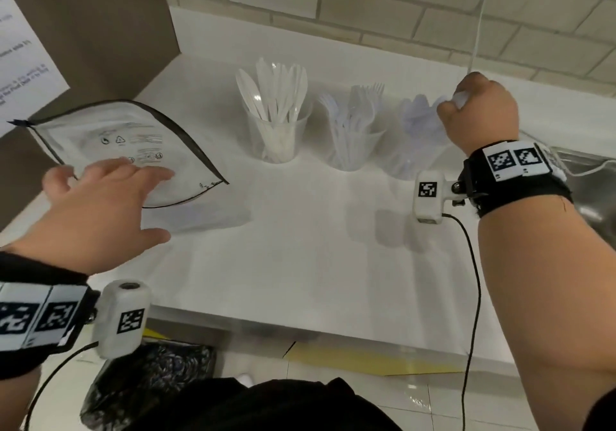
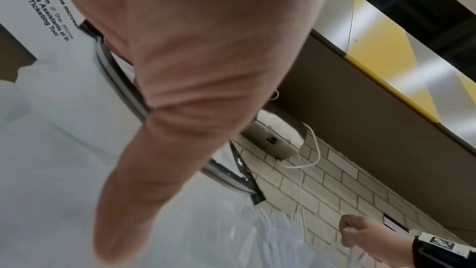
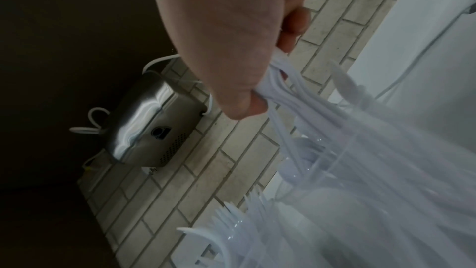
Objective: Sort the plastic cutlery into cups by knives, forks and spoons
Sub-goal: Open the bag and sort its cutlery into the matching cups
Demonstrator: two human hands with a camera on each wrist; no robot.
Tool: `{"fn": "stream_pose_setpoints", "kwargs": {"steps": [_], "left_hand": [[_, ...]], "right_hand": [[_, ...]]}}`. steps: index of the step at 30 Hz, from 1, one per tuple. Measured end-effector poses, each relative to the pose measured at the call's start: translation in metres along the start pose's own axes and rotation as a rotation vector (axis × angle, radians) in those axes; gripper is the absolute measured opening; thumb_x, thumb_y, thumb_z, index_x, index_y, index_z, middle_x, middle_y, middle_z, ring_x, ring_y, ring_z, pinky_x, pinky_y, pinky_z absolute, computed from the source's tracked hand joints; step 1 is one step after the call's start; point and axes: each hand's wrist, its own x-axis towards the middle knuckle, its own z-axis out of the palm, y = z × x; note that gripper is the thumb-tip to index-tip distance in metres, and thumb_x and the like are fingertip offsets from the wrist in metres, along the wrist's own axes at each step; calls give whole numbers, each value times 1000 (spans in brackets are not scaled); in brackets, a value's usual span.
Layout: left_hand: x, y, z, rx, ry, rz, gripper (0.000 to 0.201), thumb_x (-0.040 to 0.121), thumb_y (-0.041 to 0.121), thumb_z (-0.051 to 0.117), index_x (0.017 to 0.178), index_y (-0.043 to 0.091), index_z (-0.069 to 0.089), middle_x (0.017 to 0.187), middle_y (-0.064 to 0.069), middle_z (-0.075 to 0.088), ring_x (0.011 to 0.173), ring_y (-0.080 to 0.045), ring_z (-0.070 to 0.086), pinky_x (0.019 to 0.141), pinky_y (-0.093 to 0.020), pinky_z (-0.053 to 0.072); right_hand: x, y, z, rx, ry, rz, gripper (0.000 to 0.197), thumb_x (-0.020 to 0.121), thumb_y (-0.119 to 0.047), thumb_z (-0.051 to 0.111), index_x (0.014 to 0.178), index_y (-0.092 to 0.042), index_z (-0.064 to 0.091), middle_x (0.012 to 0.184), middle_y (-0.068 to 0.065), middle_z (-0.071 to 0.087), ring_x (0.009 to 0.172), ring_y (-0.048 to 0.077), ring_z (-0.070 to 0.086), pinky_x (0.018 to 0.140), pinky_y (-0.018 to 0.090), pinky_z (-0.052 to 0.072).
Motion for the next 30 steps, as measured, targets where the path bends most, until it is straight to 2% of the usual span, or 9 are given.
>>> {"fn": "stream_pose_setpoints", "kwargs": {"steps": [4,7,11,15,19,23,25,27,30], "left_hand": [[6,16,-8,3,50,-63,53,77,36,70,126,34,50,117,2,61,125,-28,44,108,-57,21],[7,25,-11,49,46,-83,42,87,37,59,128,30,53,124,3,56,128,-25,42,110,-51,15],[6,26,-11,-15,51,-77,37,86,34,60,122,27,59,115,2,59,122,-27,47,108,-53,17],[4,26,-11,-41,59,-70,31,83,32,65,113,24,64,103,0,60,115,-30,51,106,-56,19],[5,28,-13,-44,54,-76,29,84,32,64,112,25,64,102,1,60,114,-30,52,106,-53,19],[6,30,-13,-52,69,-69,29,85,31,64,114,25,64,104,0,60,114,-29,52,106,-53,18],[5,33,-13,-63,76,-60,29,86,29,64,115,25,64,106,0,60,115,-29,51,106,-52,16],[4,35,-12,-69,72,-56,29,87,28,63,116,25,64,109,0,59,116,-28,50,107,-50,14],[3,37,-14,-71,68,-53,29,87,26,61,116,28,63,110,2,57,117,-25,48,108,-48,11]], "right_hand": [[6,-6,2,-92,-127,-64,30,78,-25,48,98,-4,58,95,24,65,92,42,57,76,36,44],[10,-8,-1,-38,-56,-65,38,68,-31,46,91,-5,62,92,22,65,90,41,57,74,34,43],[11,-8,-1,35,0,-13,40,75,-44,63,89,-7,64,97,21,62,93,38,58,79,39,48],[10,-7,3,140,121,39,26,75,-19,60,96,-4,62,108,23,57,97,37,56,77,31,42],[12,-8,7,174,64,23,32,74,-16,65,103,-4,57,112,20,57,94,27,54,72,24,33],[11,-10,21,17,-252,-22,28,79,-16,65,103,-5,58,108,17,62,99,34,58,71,29,39],[8,-11,26,-38,-336,-17,26,81,-18,62,105,-7,57,111,17,60,102,35,57,74,31,41],[6,-12,25,-102,-306,-7,32,82,-25,62,110,-11,56,118,20,54,108,39,51,84,37,43],[1,-24,15,-155,-124,-11,37,81,-35,59,113,-18,58,123,17,50,115,41,44,92,47,40]]}}
